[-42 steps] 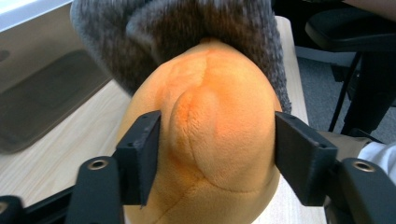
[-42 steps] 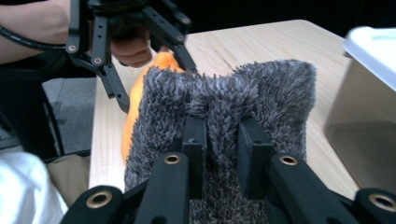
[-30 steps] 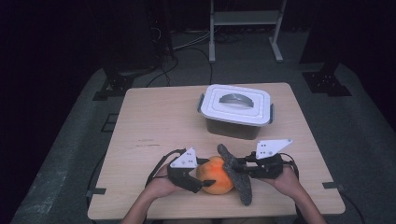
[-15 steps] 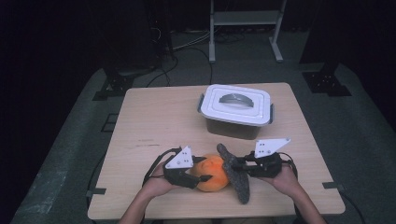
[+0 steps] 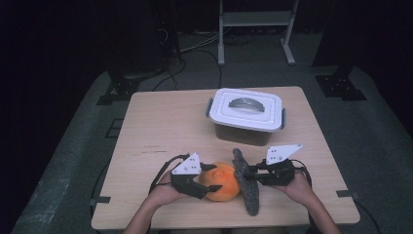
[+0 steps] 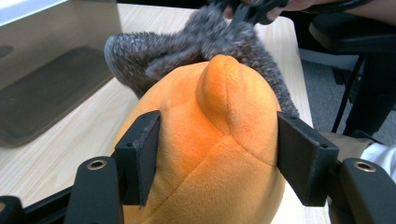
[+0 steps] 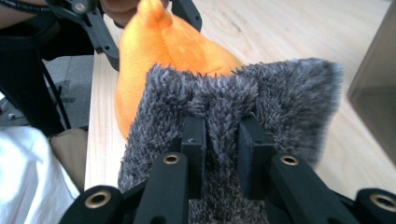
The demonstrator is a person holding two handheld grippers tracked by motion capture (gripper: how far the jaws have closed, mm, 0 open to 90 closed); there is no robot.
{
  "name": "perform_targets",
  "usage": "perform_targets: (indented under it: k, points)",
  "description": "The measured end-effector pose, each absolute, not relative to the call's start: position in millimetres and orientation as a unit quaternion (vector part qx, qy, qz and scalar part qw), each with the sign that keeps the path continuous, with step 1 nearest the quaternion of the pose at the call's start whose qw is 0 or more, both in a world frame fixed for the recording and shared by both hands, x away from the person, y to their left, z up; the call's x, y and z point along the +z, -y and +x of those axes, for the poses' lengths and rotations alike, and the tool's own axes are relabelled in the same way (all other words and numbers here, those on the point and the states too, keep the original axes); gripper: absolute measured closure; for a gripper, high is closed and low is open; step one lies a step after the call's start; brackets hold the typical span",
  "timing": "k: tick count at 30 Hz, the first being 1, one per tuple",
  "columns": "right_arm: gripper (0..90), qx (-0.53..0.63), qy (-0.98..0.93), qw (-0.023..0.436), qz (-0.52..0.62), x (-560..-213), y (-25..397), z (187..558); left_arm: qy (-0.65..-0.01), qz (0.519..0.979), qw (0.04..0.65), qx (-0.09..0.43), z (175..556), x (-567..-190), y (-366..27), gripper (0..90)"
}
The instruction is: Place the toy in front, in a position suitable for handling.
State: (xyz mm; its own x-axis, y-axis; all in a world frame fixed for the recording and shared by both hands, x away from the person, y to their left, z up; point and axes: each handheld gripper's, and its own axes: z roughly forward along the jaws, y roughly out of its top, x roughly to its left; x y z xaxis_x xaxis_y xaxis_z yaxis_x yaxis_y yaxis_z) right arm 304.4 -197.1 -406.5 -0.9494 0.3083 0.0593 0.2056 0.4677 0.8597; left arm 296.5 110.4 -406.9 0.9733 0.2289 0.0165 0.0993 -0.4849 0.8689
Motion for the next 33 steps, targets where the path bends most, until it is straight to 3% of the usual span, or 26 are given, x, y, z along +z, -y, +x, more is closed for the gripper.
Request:
perform_targets:
  k: [9, 20, 33]
  points:
    - [74.2, 0.484, -0.860, 0.046, 0.154, -409, 196, 307, -0.115, 0.853, 0.505, 0.061, 301, -408, -117, 35.6]
    - [74.4, 0.537, -0.836, 0.048, 0.101, -382, 178, 290, -0.058, 0.867, 0.489, 0.071, 284, -407, -92, 34.5]
    - [74.4, 0.506, -0.850, 0.043, 0.141, -401, 192, 302, -0.077, 0.862, 0.497, 0.067, 288, -409, -96, 35.0]
